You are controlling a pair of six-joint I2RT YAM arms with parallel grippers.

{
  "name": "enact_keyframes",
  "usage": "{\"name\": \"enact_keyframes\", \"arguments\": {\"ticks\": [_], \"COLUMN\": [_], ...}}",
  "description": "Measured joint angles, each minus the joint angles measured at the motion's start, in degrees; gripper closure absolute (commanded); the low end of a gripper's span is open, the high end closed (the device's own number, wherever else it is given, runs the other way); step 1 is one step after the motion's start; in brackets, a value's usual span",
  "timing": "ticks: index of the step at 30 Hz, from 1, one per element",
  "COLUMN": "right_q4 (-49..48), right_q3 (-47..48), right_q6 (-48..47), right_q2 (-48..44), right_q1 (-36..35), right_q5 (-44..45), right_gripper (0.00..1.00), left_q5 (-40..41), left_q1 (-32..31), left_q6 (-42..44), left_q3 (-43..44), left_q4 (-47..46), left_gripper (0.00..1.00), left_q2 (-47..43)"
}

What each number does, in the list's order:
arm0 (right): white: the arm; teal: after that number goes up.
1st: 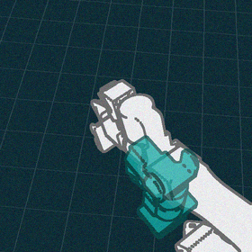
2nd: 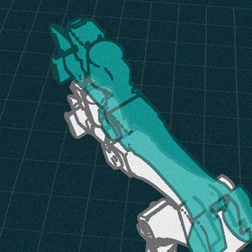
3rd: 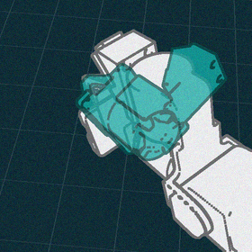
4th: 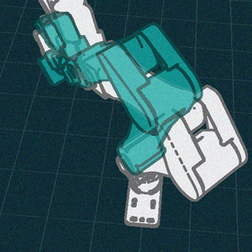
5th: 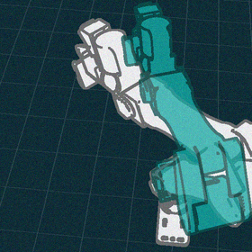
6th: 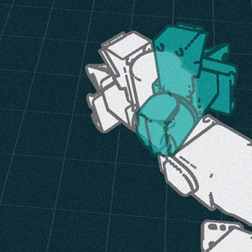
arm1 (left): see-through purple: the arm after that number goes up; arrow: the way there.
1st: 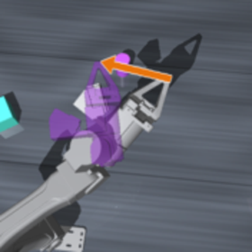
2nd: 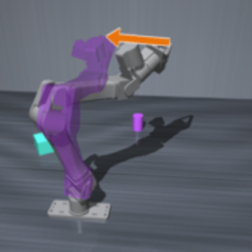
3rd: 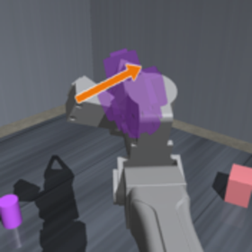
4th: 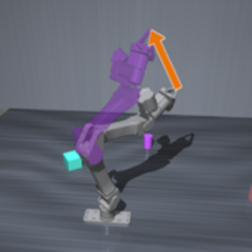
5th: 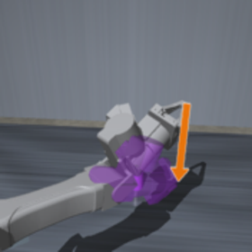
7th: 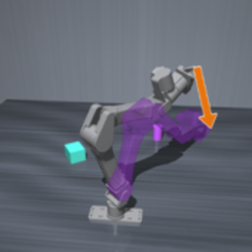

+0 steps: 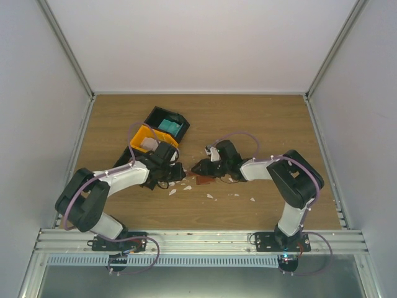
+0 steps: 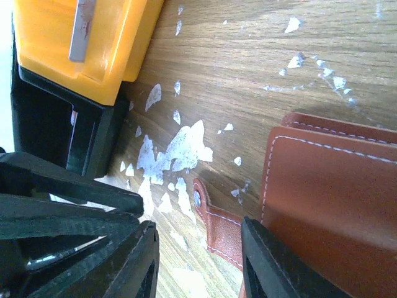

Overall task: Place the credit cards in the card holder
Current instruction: Close the card holder at the center of the board.

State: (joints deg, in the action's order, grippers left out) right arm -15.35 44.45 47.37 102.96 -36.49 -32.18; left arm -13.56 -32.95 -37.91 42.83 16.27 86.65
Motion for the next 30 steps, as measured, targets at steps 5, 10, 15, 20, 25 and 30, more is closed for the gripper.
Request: {"name": "enact_keyframes", "arguments": {"ticks": [5, 10, 15, 20, 25, 30], "right_q4": [-1.09, -1.51, -1.88, -1.7, -0.66, 2.16], "right_q3": [0.13, -0.55, -1.18, -1.51, -1.51, -1.36], "right_q6": [0.66, 2.01, 2.95, 3.65, 3.43, 1.95], "right_q2": [0.57, 0.55, 0.52, -0.15, -1.44, -3.63], "right_q1": [-0.11, -0.11, -0.09, -0.02, 0.17, 0.76], "right_q5": [0.02, 0.96, 1.46, 2.01, 2.25, 2.58], "right_gripper": [0.67, 0.77, 0.82, 0.83, 0.8, 0.74], "left_q5": [-2.62, -8.09, -10.62, -11.02, -10.08, -8.59], "left_q1": [0.0, 0.0, 0.0, 0.0, 0.0, 0.0], "left_q6": [1.51, 2.67, 3.21, 3.54, 3.56, 4.0], "left_q3": [0.15, 0.5, 1.77, 1.77, 1.77, 2.54], "left_q4": [-1.05, -5.07, -9.03, -9.94, -10.01, -9.73], "left_gripper": [0.77, 0.78, 0.8, 0.82, 0.82, 0.83], "left_q2": [-1.18, -0.57, 3.76, 7.52, 9.2, 10.49]}}
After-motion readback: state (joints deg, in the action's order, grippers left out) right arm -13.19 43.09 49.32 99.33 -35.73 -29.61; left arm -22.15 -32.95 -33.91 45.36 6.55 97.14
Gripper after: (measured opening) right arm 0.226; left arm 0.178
